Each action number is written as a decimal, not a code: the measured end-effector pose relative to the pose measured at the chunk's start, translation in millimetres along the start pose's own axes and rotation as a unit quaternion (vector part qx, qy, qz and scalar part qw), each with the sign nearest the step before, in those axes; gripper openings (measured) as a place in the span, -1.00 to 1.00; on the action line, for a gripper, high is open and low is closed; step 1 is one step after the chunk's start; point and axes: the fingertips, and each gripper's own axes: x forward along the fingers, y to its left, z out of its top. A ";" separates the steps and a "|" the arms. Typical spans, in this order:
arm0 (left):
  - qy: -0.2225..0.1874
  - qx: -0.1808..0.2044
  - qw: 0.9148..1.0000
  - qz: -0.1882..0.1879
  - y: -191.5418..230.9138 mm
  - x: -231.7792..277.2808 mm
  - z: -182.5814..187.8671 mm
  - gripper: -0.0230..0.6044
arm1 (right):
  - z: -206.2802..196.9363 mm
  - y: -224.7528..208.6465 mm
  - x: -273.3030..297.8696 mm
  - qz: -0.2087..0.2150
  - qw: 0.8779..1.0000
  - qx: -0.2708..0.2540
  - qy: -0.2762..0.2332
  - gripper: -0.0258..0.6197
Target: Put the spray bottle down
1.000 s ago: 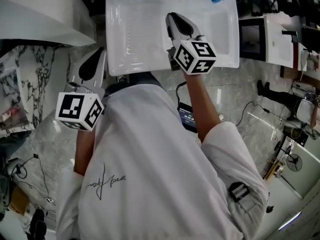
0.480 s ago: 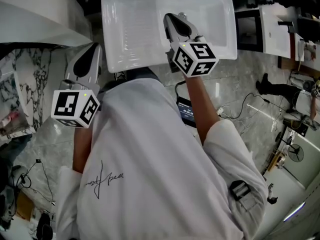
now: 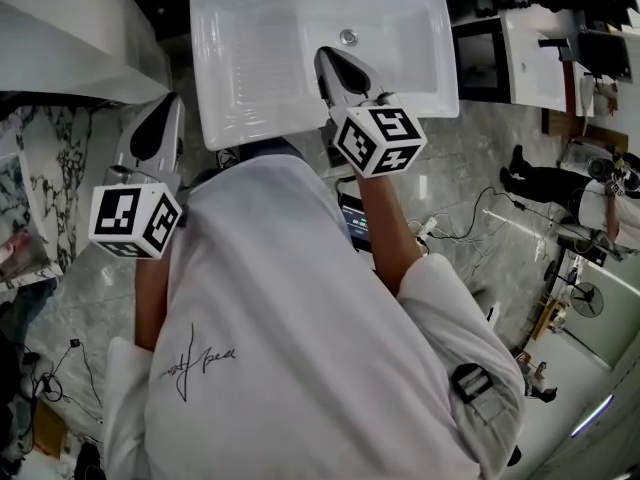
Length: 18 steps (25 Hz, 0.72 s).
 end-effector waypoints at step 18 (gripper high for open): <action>-0.033 -0.008 0.999 0.032 -4.2 -19.0 9.9 -0.92 | 5.2 21.5 -38.8 0.006 1.000 -0.025 -0.001 -0.93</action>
